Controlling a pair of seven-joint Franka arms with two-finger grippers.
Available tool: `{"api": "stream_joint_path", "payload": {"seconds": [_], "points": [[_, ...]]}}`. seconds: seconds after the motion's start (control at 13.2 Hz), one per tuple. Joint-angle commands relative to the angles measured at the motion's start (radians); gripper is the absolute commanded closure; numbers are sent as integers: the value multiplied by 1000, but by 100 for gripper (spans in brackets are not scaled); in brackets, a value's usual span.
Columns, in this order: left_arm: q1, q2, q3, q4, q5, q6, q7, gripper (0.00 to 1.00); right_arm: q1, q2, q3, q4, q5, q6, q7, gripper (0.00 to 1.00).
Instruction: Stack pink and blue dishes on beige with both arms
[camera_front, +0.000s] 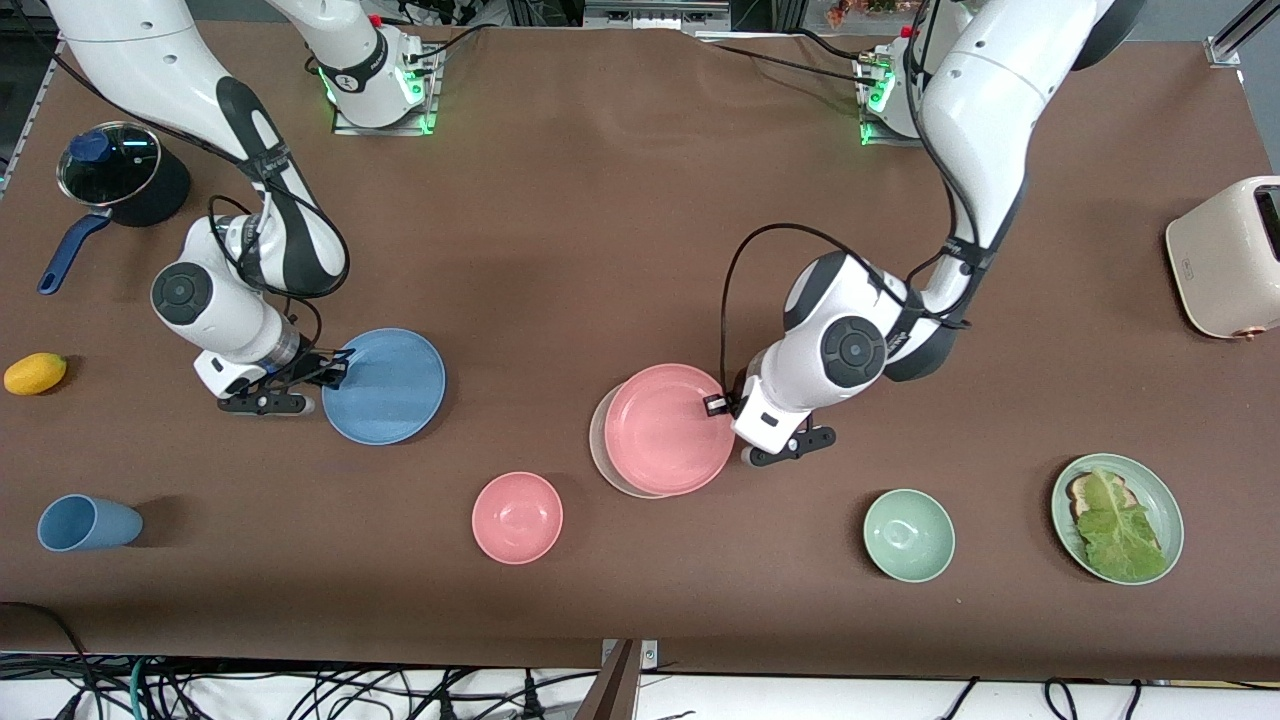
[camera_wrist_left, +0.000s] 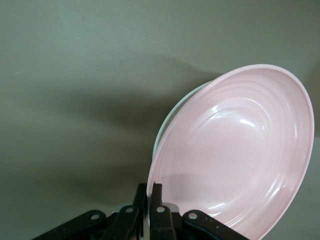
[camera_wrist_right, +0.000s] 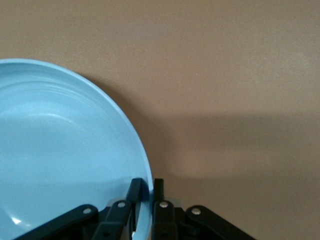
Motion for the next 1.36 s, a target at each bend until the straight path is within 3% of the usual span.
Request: {"api": "stream_joint_path", "payload": {"seconds": [0.0, 0.08, 0.15, 0.23, 0.38, 0.61, 0.83, 1.06, 1.29], "points": [[-28, 38, 28, 49, -11, 14, -19, 100, -6, -29, 14, 53, 16, -111, -8, 100], [-28, 39, 28, 49, -11, 14, -19, 100, -6, -35, 14, 80, 16, -154, -8, 100], [-27, 39, 28, 49, -10, 14, -18, 91, -6, -41, 15, 117, 16, -211, -8, 100], [-24, 39, 33, 49, -10, 14, -16, 55, -6, -44, 17, 160, 16, -274, -8, 100], [-25, 28, 46, 49, -7, 12, -16, 0, -6, -47, 38, 267, 22, -405, -10, 100], [-13, 5, 66, 46, 7, -3, -18, 0, 13, -46, 47, 382, 24, -525, -6, 100], [-5, -27, 91, 40, 79, -112, -16, 0, 54, -43, 56, 450, 59, -587, 61, 100], [63, -60, 91, 33, 87, -215, 25, 0, 138, -30, 56, 492, 65, -589, 195, 100], [165, -95, 91, 32, 85, -319, 204, 0, 258, 31, 56, 579, 65, -578, 364, 100]]}}
